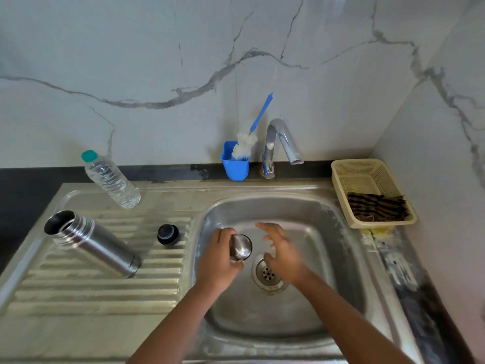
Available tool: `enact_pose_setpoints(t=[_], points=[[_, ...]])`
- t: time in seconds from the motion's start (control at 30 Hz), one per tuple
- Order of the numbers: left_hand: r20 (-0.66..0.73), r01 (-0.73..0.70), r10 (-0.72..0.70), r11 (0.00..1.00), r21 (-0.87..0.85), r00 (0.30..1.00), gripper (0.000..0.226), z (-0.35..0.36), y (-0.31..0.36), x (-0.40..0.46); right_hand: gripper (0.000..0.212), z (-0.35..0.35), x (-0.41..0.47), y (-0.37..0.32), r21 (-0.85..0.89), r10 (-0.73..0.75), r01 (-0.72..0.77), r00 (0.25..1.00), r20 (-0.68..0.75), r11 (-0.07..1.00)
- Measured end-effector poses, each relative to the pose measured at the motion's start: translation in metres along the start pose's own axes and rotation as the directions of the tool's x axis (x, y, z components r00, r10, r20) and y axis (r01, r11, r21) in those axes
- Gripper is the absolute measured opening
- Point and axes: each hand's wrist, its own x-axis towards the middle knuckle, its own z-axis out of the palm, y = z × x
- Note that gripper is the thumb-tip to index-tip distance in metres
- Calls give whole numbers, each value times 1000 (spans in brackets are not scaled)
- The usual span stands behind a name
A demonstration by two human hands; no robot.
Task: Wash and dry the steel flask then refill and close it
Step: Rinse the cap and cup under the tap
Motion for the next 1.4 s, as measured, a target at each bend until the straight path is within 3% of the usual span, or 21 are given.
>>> enact_pose_setpoints(t=[0.07,0.23,0.4,0.5,0.87,1.1,1.2,1.3,1.4], points=[[-57,-68,69,998,19,996,69,-4,-6,-15,77,13,-10,-3,-69,-62,67,996,61,995],[69,-64,61,997,52,996,64,-17,-13,-36,67,29,-17,-29,-253,-128,152,986,108,955],[-112,81,-86,995,-51,990,72,-49,-39,-41,69,45,-11,-67,-237,-165,193,977,131,952],[-154,125,-134,990,-72,979,74,-69,-64,-46,72,66,-1,-92,-183,-189,228,959,209,956],[-108,307,-312,950,-64,944,64,-82,-117,-77,64,122,11,-122,-158,-142,216,912,384,963],[-33,316,-316,949,-4,948,80,-85,-122,-81,67,135,9,-114,-145,-133,205,908,398,968],[-127,223,-209,969,109,970,82,-86,-107,-82,64,130,6,-107,-120,-150,208,915,374,971],[-223,8,47,971,240,974,62,-82,-91,-77,57,116,1,-95,-66,-149,177,942,301,982],[-242,-122,180,964,236,953,47,-70,-71,-65,50,95,-6,-81,-36,-141,150,971,194,988]])
